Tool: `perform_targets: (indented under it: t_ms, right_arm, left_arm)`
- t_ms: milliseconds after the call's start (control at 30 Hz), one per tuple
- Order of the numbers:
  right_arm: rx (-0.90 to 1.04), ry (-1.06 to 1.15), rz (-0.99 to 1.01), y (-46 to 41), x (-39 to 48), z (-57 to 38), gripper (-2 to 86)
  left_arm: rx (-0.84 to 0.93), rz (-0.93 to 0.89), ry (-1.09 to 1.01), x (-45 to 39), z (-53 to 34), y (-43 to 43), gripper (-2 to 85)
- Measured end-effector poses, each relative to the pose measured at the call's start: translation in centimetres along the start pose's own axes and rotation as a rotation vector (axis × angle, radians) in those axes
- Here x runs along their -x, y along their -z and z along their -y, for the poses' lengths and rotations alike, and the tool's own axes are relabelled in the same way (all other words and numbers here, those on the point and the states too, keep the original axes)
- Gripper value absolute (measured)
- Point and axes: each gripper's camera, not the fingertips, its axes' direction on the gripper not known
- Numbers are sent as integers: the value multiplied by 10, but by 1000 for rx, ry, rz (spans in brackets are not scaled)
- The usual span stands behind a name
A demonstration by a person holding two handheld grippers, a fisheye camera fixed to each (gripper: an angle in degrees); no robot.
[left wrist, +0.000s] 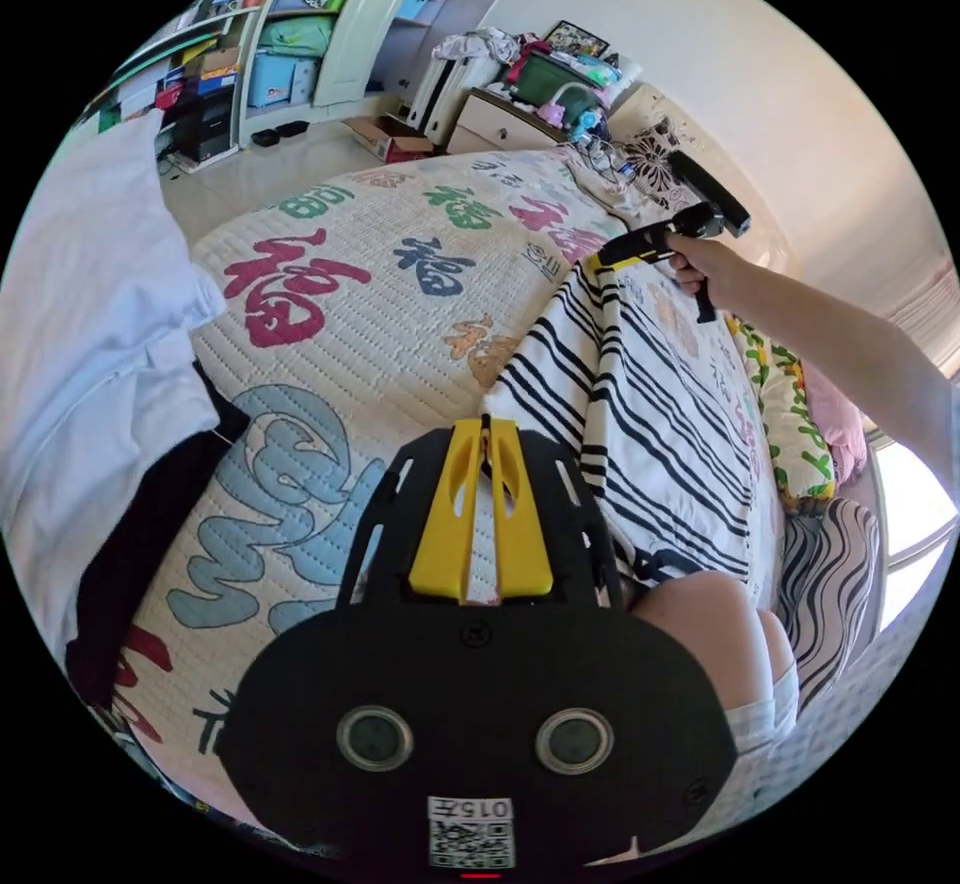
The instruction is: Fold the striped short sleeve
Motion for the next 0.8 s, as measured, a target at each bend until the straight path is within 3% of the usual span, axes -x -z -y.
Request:
perform_targets:
  t_ms: [233,367,567,800]
  right_arm:
    - [-263,-44,98,88,-30,3,-7]
    - [-274,10,104,114,-61,-35,-7]
    - [-288,-35,265,133,-153,-158,-7]
    - [-227,-175,359,89,-251,-286,-5]
  left_arm:
    - [-291,-12,-59,-14,48,42,3]
    - [-312,-125,-243,-60,45,50,3]
    - [-96,-369,-643,-183,-11,14,3]
    - [205,-416,-1037,-318,-83,-66,1]
